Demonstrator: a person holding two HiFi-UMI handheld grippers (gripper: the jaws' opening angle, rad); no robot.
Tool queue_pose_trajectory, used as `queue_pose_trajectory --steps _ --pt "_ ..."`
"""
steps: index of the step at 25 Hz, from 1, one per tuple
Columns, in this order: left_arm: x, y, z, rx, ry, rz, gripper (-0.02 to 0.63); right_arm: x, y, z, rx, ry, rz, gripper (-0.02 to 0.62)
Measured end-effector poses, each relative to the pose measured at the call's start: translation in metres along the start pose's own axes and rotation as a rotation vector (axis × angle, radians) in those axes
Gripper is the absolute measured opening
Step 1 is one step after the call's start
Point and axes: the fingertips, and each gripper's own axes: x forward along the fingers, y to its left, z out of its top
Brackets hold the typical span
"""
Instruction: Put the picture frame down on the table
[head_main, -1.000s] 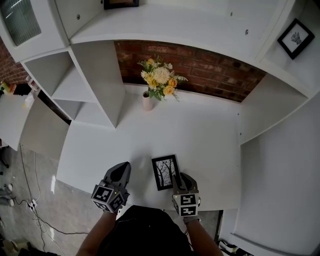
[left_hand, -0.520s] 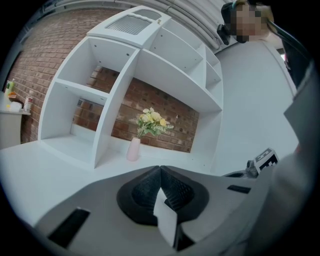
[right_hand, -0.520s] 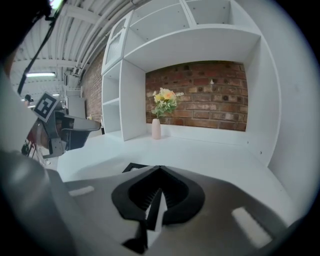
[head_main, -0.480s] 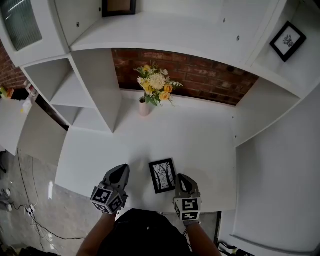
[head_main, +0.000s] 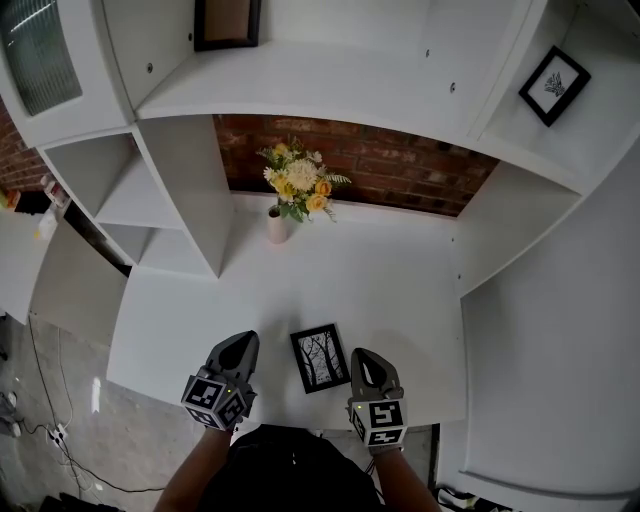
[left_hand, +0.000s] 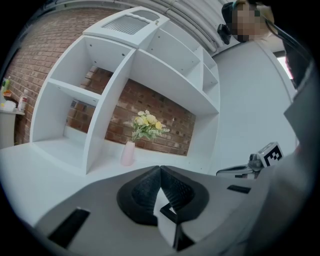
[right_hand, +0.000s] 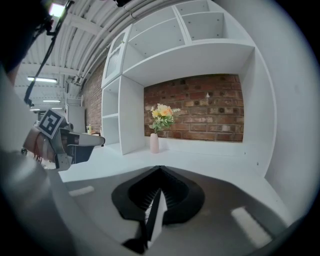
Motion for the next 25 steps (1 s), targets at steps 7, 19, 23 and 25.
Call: queue_pose_trajectory --steps 7,19,23,25 --pt "0.004 0.004 0.014 0.002 -0.032 0.005 -0.003 -0.009 -0.012 0.017 0.0 -0.053 -0.017 0.003" --pt "0.006 0.006 0.04 0.019 -0.095 0.007 -0.003 -0.019 -0.028 0.05 -0.004 -0.144 -0.035 0.003" --pt "0.007 0.01 0.046 0.043 -0.098 0.01 -0.003 -0.02 -0.029 0.055 -0.024 -0.15 -0.012 0.003" --pt "0.007 0.01 0.05 0.052 -0.1 0.008 -0.003 -0.021 -0.03 0.054 -0.027 -0.148 -0.007 0.003"
